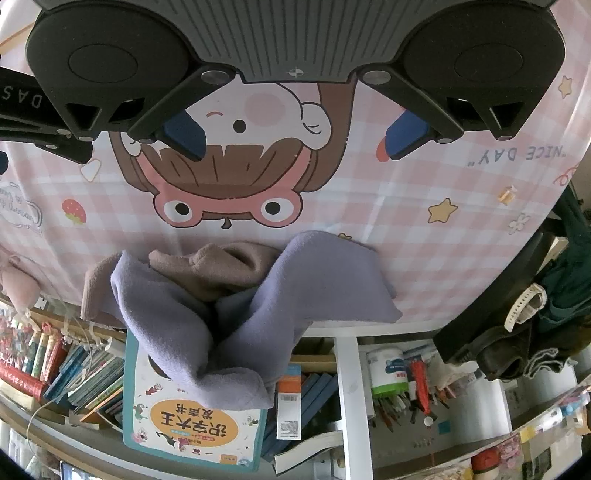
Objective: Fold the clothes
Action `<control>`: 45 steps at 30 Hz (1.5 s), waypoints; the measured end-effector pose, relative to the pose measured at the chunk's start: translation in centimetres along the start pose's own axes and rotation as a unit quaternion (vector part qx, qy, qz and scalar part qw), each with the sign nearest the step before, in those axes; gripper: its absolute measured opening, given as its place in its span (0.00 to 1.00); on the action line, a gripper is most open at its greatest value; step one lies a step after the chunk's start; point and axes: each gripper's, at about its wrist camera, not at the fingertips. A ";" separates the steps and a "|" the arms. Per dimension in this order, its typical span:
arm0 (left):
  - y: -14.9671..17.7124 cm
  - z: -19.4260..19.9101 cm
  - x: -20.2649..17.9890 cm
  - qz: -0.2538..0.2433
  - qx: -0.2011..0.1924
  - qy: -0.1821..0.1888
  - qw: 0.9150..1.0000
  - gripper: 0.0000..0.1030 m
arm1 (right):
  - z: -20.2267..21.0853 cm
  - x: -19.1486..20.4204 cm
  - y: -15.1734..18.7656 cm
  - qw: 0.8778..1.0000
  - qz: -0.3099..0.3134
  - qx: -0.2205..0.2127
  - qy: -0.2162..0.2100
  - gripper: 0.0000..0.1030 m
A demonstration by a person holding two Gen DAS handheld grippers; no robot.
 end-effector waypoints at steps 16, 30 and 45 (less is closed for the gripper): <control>0.1 -0.1 -0.2 0.004 0.001 -0.005 1.000 1.00 | -0.1 -0.1 -0.3 1.000 0.007 0.010 -0.008 1.00; 0.2 0.0 0.0 0.008 -0.004 -0.008 1.000 1.00 | -0.1 0.0 -0.4 1.000 0.011 0.013 -0.012 1.00; 0.4 0.2 0.1 0.016 -0.001 -0.005 1.000 1.00 | 0.0 -0.3 -0.3 1.000 0.019 0.015 -0.014 1.00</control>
Point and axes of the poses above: each gripper's, at about its wrist camera, not at the fingertips, and z roughly against the way its jaws point, x to its left, y to its underside, and after that the axes turned 6 degrees about -y, right-handed
